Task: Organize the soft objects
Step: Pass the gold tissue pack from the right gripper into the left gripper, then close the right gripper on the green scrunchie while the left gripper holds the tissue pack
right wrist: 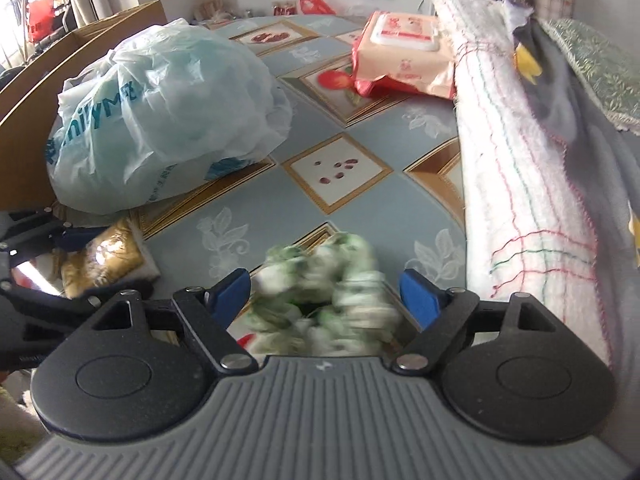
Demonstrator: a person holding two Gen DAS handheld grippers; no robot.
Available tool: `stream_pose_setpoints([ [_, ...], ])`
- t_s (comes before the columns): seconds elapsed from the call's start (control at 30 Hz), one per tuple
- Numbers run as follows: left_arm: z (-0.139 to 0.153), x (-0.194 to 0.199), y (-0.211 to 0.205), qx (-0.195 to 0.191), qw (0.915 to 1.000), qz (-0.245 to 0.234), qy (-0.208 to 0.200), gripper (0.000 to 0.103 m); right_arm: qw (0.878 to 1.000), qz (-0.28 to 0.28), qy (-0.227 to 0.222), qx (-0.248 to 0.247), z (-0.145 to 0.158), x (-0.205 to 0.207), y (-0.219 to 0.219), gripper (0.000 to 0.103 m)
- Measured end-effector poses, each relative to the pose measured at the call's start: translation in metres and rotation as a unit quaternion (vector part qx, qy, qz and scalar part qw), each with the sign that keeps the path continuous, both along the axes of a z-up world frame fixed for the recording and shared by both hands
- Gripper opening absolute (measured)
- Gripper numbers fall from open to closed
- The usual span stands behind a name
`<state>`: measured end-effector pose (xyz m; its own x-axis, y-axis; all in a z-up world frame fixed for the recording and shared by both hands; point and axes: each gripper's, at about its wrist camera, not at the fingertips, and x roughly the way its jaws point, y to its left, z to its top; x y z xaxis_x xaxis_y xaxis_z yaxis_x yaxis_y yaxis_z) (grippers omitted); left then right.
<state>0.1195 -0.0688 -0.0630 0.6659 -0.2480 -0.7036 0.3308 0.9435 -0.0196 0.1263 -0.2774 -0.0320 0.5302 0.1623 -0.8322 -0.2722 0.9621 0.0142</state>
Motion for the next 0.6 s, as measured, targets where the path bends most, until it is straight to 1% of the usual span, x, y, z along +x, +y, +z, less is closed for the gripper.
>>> stream_pose_setpoints([
  [0.07, 0.000, 0.000, 0.001, -0.002, 1.0000, 0.004, -0.001, 0.055, 1.000, -0.004, 0.004, 0.008, -0.003, 0.001, -0.005, 0.080],
  [0.13, 0.001, -0.002, 0.002, -0.003, 0.9999, 0.009, -0.003, 0.054, 0.999, -0.014, 0.017, 0.026, -0.008, 0.003, -0.011, 0.075],
  [0.17, 0.002, -0.005, 0.004, -0.005, 0.9999, 0.012, -0.003, 0.054, 0.999, -0.015, 0.013, 0.029, -0.008, 0.001, -0.012, 0.063],
  [0.2, 0.003, -0.006, 0.005, -0.006, 0.9999, 0.013, -0.004, 0.054, 0.999, -0.015, 0.011, 0.031, -0.007, -0.001, -0.013, 0.048],
  [0.23, 0.005, -0.008, 0.007, -0.008, 0.9998, 0.016, -0.006, 0.054, 0.999, -0.017, 0.009, 0.040, -0.006, -0.003, -0.014, 0.044],
  [0.3, 0.010, -0.012, 0.012, -0.013, 0.9996, 0.020, -0.011, 0.054, 0.998, -0.023, 0.012, 0.062, -0.004, -0.004, -0.019, 0.030],
  [0.4, 0.021, -0.019, 0.020, -0.035, 0.9990, 0.023, -0.016, 0.054, 0.995, -0.034, 0.013, 0.090, -0.004, -0.006, -0.025, 0.021],
  [0.47, 0.031, -0.025, 0.028, -0.053, 0.9981, 0.025, -0.018, 0.054, 0.992, -0.041, 0.015, 0.118, -0.001, -0.006, -0.029, 0.018],
  [0.6, 0.056, -0.041, 0.049, -0.092, 0.9949, 0.025, -0.032, 0.054, 0.986, -0.036, 0.003, 0.164, 0.019, -0.011, -0.027, 0.017],
])
